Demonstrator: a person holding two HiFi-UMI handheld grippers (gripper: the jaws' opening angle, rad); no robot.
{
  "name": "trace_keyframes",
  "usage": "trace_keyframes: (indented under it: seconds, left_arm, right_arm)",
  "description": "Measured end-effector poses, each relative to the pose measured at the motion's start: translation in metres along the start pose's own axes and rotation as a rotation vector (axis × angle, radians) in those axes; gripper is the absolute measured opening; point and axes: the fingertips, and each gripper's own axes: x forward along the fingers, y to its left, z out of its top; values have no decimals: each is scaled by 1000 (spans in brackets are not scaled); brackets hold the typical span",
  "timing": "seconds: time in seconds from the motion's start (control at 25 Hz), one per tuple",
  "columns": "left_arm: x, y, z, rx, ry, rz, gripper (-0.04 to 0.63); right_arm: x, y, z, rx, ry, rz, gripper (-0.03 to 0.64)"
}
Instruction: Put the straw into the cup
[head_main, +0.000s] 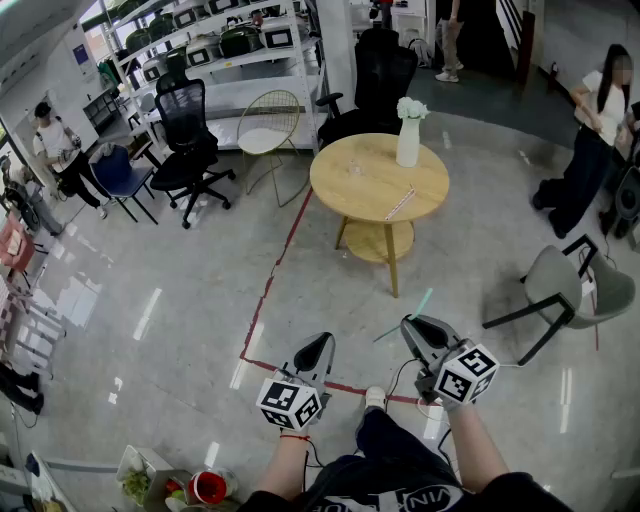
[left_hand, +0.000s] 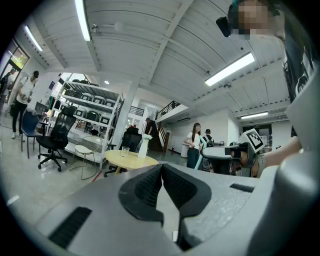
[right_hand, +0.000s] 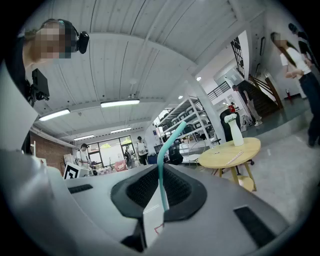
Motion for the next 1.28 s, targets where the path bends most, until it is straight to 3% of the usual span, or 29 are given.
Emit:
trace_keyframes:
  seconds: [0.68,1.28]
  left_arm:
    - [171,92,41,-16,-4,34,14]
    - [219,144,45,-40,8,97,14]
  right_arm:
    - [130,-126,63,-33,28,56,26]
    - [198,-161,68,-8,59,136,27]
